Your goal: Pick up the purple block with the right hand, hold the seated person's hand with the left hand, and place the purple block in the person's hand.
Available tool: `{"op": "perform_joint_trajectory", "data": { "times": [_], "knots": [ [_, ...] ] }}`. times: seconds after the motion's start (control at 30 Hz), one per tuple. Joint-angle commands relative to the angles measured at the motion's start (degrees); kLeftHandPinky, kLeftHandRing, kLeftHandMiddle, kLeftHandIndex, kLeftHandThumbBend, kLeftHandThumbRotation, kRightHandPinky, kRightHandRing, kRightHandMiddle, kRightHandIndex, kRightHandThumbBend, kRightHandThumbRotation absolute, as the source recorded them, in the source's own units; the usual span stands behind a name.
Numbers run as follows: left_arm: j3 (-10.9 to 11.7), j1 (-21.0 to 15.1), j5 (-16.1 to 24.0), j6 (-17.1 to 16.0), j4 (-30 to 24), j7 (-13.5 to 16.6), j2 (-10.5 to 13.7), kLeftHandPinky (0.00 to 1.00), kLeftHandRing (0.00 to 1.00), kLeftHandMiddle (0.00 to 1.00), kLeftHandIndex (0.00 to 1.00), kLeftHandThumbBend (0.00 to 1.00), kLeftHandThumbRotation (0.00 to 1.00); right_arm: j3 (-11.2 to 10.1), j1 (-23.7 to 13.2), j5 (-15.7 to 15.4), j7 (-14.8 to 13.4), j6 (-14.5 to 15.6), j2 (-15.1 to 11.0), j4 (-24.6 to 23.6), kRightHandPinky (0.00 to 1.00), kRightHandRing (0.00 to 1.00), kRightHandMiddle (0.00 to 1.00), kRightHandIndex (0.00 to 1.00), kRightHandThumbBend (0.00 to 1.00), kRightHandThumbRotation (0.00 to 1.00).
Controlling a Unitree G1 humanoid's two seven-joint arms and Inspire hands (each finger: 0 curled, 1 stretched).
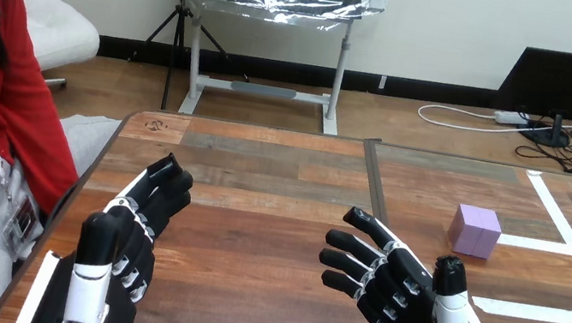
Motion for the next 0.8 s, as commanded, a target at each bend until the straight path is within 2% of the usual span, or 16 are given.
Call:
{"op": "perform_joint_trajectory", "data": {
  "times": [0.0, 0.47, 0.77],
  "knots": [
    [-0.04, -2.52, 0.19, -1.47, -0.84, -0.18, -2.82, 1.0, 0.91, 0.88, 0.88, 0.57, 1.0, -0.62, -2.52, 1.05, -0.08, -0.61, 0.56, -1.22, 0.82, 0.84, 0.84, 0.89, 0.83, 1.0],
    [0.08, -2.94, -0.17, -1.33, -0.58, -0.37, -2.75, 1.0, 0.91, 0.88, 0.88, 0.58, 1.0, -0.49, -3.11, 1.23, -0.25, 0.84, 0.3, -1.38, 0.85, 0.85, 0.86, 0.91, 0.82, 1.0],
    [0.27, -3.52, -0.42, -1.16, -0.25, -0.4, -2.79, 1.0, 0.91, 0.88, 0.88, 0.58, 1.0, -0.78, -6.63, -0.11, -0.16, 1.74, -0.63, 0.41, 0.84, 0.86, 0.87, 0.91, 0.85, 1.0]
  ]
}}
